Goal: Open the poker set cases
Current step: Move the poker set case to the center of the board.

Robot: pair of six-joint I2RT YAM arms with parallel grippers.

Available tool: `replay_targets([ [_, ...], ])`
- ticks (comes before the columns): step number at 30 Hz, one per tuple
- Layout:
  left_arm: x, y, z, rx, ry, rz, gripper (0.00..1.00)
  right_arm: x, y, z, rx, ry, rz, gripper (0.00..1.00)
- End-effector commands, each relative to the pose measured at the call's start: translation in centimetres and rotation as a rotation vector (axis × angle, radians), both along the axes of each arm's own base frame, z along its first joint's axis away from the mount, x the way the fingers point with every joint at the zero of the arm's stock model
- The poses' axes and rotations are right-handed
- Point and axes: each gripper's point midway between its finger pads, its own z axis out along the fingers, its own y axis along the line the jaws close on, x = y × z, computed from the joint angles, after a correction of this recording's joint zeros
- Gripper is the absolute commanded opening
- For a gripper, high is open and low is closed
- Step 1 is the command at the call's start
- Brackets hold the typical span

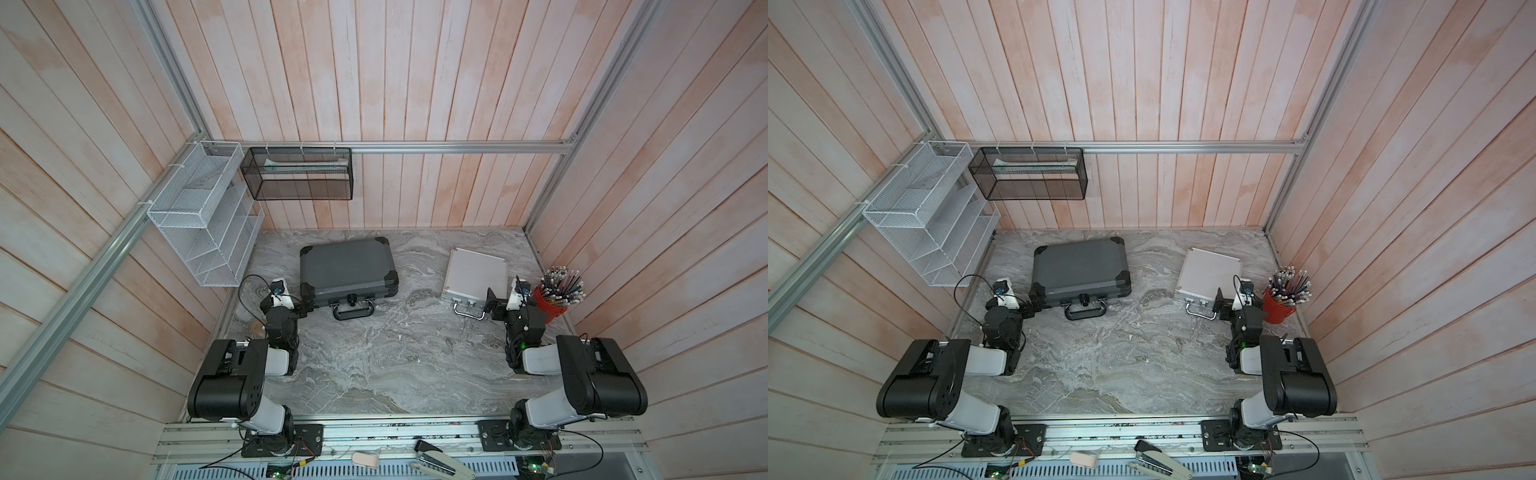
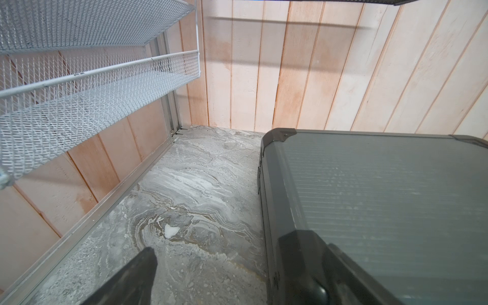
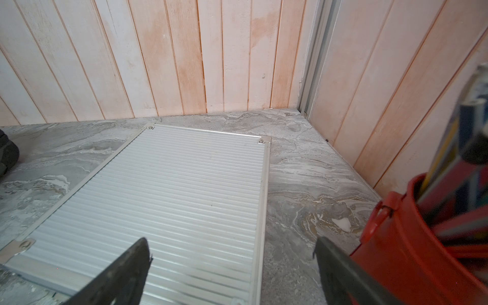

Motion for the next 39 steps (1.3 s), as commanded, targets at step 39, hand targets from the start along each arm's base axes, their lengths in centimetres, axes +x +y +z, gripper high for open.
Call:
replay_targets([
  [39, 6.5, -41.3, 6.9, 0.014, 0.107, -0.771, 1.0, -1.7, -4.2, -1.4, 0.312, 0.371, -0.237, 0.98],
])
